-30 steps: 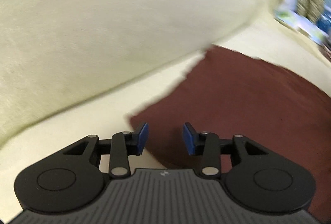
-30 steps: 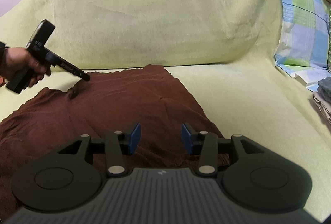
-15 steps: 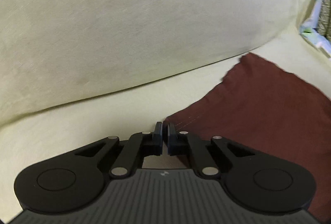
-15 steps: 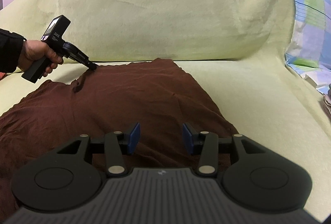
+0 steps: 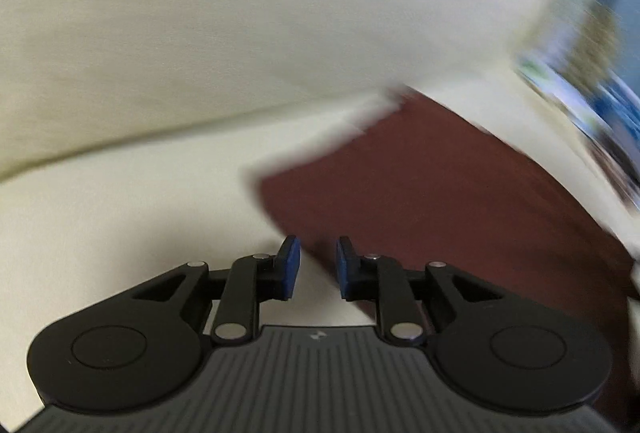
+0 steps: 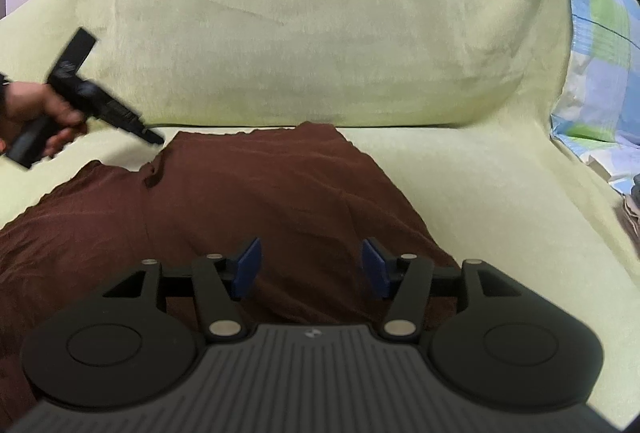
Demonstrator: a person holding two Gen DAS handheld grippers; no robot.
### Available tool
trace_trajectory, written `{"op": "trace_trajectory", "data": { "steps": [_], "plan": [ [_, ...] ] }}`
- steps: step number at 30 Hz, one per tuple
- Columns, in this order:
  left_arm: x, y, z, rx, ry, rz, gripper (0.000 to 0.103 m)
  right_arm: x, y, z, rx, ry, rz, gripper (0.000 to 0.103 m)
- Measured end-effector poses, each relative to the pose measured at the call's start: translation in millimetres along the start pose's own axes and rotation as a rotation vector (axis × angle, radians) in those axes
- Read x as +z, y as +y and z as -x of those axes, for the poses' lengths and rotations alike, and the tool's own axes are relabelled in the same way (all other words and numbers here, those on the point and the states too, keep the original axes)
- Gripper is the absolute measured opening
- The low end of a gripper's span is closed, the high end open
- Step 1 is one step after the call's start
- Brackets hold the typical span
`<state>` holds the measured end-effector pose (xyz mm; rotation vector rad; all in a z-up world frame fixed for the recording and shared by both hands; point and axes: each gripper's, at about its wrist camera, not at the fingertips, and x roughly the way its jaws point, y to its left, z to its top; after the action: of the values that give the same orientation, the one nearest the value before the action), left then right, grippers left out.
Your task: Fold clothes
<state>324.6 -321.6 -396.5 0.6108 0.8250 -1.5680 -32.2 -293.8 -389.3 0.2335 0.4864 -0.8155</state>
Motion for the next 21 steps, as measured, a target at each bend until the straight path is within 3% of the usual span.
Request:
{"op": "trace_trajectory", "data": {
  "steps": [4,5,6,11,15,18,19,21],
  "plan": [
    [-18,-18,-3,0.01,0.075,-0.098,0.024,4,5,3,0.002,-0.008,0.012,0.055],
    [-20,-16,-1,0.036,0.083,-0.099,0.021,4,5,4,0.0,-0.008,0.015,0.055],
    [-22,-15,0,0.063,0.092,-0.101,0.011,5,6,4,-0.002,-0.007,0.018,0.055],
    [-34,-4,21,0.174,0.072,-0.063,0.009,6,5,5,-0.011,-0.005,0.014,0.056],
    [-36,-12,39,0.064,-0.03,-0.022,0.009,6,9,5,0.0,-0.014,0.03,0.06],
    [-30,-34,32,0.001,-0.037,-0.08,0.01,6,11,3,0.0,-0.01,0.035,0.061],
    [-28,-41,26,-0.003,-0.033,-0.106,0.012,7,11,3,-0.001,-0.013,0.032,0.062],
    [-26,-42,15,0.086,0.03,-0.141,0.012,6,11,3,-0.002,-0.01,0.032,0.063]
  ]
}}
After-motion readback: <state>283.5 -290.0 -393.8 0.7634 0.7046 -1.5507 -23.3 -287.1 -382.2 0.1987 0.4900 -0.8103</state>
